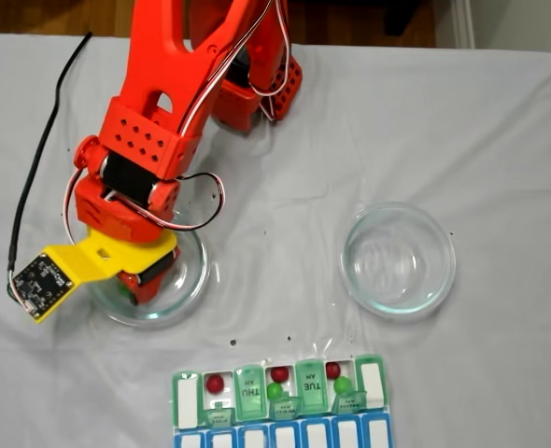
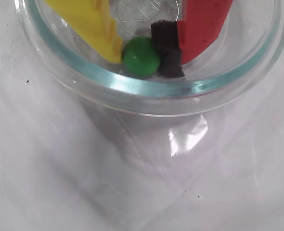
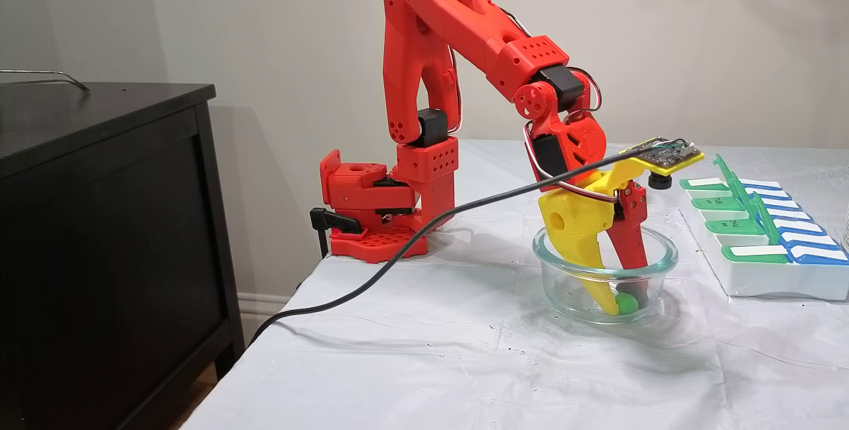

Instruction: Sort medicines into box.

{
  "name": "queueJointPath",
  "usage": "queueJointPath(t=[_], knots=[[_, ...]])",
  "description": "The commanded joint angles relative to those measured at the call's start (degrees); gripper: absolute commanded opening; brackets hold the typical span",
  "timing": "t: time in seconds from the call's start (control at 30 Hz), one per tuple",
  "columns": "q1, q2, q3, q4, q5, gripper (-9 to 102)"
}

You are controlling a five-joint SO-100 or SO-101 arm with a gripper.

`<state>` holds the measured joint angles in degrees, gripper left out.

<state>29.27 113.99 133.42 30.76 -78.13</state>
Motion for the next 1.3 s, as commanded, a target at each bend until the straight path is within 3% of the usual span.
queueJointPath(t=[0.0,0.23,0.47,0.67,0.97,1.1,1.27], knots=[[0.09,-0.35,-3.87,0.18,0.00,12],[-0.44,-0.44,-4.31,-0.09,0.70,0],[-1.67,-0.44,-4.04,1.93,1.67,0],[-5.27,9.76,-2.46,6.15,5.71,0],[-12.39,23.55,-7.03,13.01,20.39,0],[-14.33,23.47,-10.46,12.48,29.36,0],[-17.93,18.02,-13.01,5.80,40.17,0]])
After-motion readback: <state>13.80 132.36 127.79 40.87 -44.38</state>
